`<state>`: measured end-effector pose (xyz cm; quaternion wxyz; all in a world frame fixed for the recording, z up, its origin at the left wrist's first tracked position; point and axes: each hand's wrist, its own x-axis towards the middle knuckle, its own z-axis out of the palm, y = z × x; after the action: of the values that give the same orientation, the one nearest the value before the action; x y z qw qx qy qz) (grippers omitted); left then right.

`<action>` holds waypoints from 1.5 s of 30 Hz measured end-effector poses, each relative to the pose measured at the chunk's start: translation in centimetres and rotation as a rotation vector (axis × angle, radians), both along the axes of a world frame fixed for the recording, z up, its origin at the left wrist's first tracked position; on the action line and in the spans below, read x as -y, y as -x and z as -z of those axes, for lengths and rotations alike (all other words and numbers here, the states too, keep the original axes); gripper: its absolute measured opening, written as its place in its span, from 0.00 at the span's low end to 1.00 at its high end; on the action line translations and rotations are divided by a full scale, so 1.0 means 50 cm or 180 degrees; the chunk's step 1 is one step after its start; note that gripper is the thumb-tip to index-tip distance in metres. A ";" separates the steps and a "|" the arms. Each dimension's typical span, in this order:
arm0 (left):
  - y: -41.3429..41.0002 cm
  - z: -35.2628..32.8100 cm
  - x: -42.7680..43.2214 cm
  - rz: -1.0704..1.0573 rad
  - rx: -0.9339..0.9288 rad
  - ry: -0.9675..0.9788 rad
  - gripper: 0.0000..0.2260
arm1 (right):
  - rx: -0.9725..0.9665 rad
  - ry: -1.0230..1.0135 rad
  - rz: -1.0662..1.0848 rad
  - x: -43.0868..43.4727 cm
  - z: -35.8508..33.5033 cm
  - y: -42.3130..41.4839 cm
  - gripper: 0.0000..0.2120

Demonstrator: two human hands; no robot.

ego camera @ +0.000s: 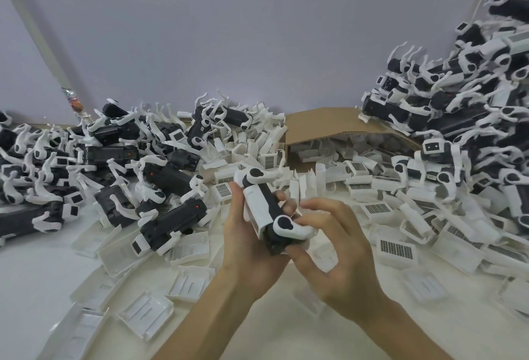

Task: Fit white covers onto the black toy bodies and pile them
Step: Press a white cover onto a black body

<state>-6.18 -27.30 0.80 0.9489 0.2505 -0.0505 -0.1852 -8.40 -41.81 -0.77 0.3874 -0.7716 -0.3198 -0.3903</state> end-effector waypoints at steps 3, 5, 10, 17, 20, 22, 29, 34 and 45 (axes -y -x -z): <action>-0.002 -0.001 0.005 -0.0427 -0.0241 -0.0278 0.31 | -0.0275 0.0071 -0.0080 0.005 0.007 -0.007 0.13; -0.002 -0.001 0.010 -0.0716 -0.0265 -0.0662 0.29 | -0.0531 0.0105 -0.0148 0.003 0.013 -0.009 0.12; 0.000 -0.013 0.007 -0.0928 0.0166 -0.1778 0.26 | -0.1636 0.0080 -0.0369 0.011 0.012 -0.016 0.11; 0.007 -0.017 0.007 -0.0870 0.0288 -0.2336 0.15 | -0.2360 -0.0384 -0.0803 0.016 0.007 -0.017 0.15; 0.004 -0.015 0.008 -0.0871 0.0238 -0.2415 0.13 | -0.2354 -0.0381 -0.0719 0.015 0.010 -0.018 0.15; 0.003 -0.015 0.009 -0.0873 0.0254 -0.2452 0.13 | -0.2320 -0.0353 -0.0665 0.015 0.010 -0.019 0.15; -0.001 -0.007 0.016 -0.0910 0.0319 -0.2542 0.12 | -0.2365 -0.0353 -0.0644 0.018 0.011 -0.020 0.13; -0.002 -0.006 0.019 -0.0910 0.0298 -0.2566 0.13 | -0.2549 -0.0522 -0.0745 0.017 0.017 -0.023 0.13; -0.004 0.008 0.018 -0.0959 0.0395 -0.2868 0.13 | -0.2871 -0.0514 -0.1023 0.010 0.014 -0.013 0.18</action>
<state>-6.00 -28.17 0.41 0.7573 0.6520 0.0151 -0.0337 -7.75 -42.31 -1.47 0.6015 -0.7721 -0.2038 0.0243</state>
